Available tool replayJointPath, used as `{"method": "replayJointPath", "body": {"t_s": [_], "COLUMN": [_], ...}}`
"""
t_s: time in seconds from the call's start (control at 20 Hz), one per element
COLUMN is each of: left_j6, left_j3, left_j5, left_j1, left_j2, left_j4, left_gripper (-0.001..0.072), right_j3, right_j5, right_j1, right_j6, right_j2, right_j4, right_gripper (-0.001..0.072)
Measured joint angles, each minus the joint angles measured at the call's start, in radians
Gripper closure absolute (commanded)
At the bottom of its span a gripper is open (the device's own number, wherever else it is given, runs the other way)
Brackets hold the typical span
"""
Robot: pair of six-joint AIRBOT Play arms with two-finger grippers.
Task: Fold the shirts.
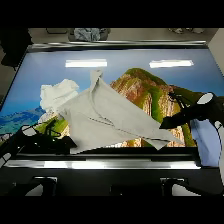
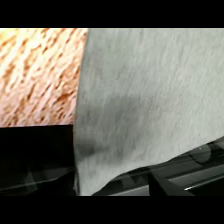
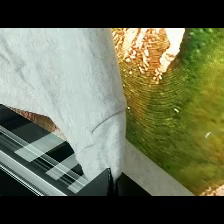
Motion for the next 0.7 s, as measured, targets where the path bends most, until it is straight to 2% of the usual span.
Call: {"method": "replayJointPath", "body": {"t_s": [0.05, 0.15, 0.3, 0.45, 0.55, 0.7], "left_j6": [-0.022, -0.059, -0.087, -0.061, -0.041, -0.027], "left_j3": [-0.013, -0.031, -0.028, 0.077, 0.231, 0.594], "left_j5": [0.026, 0.104, 0.169, 0.178, 0.182, 0.185], "left_j1": [-0.025, -0.073, -0.105, -0.1, -0.083, -0.037], "left_j2": [0.004, 0.004, 0.004, 0.053, 0.12, 0.214], "left_j4": [-0.017, -0.028, -0.032, -0.027, -0.011, -0.003], "left_gripper": [0.0281, 0.0677, 0.0677, 0.0677, 0.0678, 0.0677], "right_j3": [0.0, 0.0, 0.0, 0.026, 0.095, 0.299], "right_j5": [0.004, 0.008, 0.011, -0.005, -0.062, -0.229], "right_j1": [0.0, 0.0, 0.0, 0.0, -0.002, -0.022], "right_j6": [0.0, 0.0, -0.001, -0.011, -0.006, 0.042], "right_j2": [0.0, 0.0, 0.009, 0.075, 0.158, 0.312], "right_j4": [0.0, 0.0, 0.001, 0.001, -0.012, -0.033], "right_gripper": [0.0663, 0.0663, 0.0663, 0.0664, 0.0664, 0.0664]}}
